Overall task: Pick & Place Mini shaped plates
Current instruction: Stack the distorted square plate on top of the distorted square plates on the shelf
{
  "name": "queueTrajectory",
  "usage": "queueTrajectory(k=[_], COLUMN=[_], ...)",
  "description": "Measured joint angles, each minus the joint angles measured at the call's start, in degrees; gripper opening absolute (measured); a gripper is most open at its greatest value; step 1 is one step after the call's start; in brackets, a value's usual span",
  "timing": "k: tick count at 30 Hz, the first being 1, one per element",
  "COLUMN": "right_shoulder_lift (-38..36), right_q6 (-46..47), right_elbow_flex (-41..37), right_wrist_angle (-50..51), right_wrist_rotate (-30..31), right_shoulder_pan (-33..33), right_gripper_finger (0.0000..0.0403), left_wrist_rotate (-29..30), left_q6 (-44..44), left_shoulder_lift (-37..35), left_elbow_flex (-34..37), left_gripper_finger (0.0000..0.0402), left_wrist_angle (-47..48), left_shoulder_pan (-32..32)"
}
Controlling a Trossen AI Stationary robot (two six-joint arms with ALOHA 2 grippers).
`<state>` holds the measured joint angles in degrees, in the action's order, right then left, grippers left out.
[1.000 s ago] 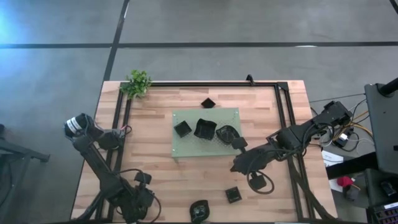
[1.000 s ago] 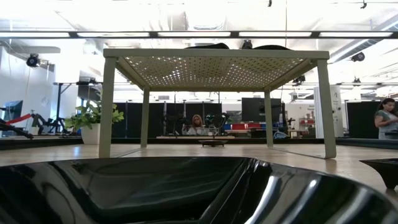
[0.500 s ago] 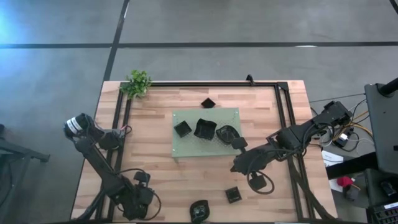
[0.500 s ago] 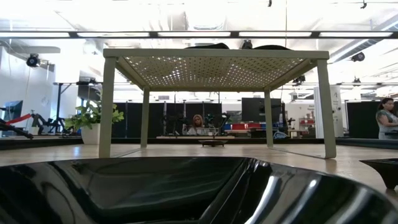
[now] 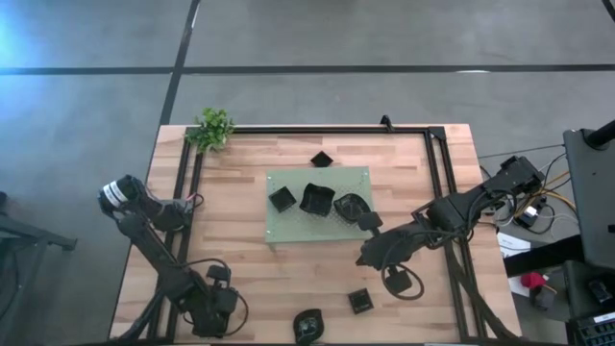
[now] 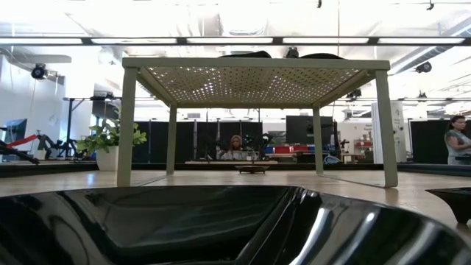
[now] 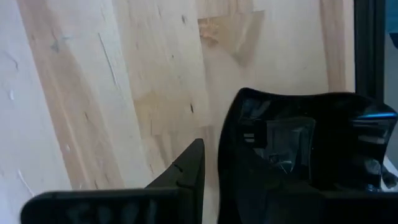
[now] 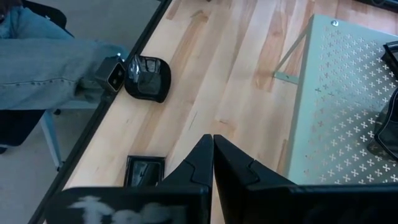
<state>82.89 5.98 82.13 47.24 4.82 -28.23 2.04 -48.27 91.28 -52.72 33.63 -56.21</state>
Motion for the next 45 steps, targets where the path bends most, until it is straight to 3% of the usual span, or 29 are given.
queueTrajectory(k=[7,15,22,36,40,45], right_shoulder_lift=[0.0,0.0,0.0,0.2,0.2,0.18], right_q6=[-0.13,0.0,0.02,-0.57,-0.59,-0.59], right_elbow_flex=[0.0,0.02,0.02,-0.76,-1.59,-1.92], right_wrist_angle=[0.0,0.02,0.02,0.03,0.54,1.31], right_wrist_rotate=[0.0,-0.01,0.04,1.55,1.55,1.42], right_shoulder_pan=[0.02,0.02,0.02,0.02,0.02,0.02], right_gripper_finger=[0.0008,0.0008,0.0008,0.0008,0.0008,0.0008], left_wrist_rotate=[0.04,0.15,1.57,19.13,28.14,34.49], left_q6=[1.68,1.61,-0.67,-6.28,-8.47,-5.68], left_shoulder_lift=[-0.01,-0.01,-0.34,-6.46,-10.05,-14.57], left_elbow_flex=[1.47,1.2,-0.32,-7.12,-8.96,-11.08], left_gripper_finger=[0.0063,0.0006,0.0001,0.0,0.0,0.0], left_wrist_angle=[-0.64,-0.79,-0.59,-0.11,0.92,0.94], left_shoulder_pan=[0.02,0.13,0.5,4.09,7.43,13.37])
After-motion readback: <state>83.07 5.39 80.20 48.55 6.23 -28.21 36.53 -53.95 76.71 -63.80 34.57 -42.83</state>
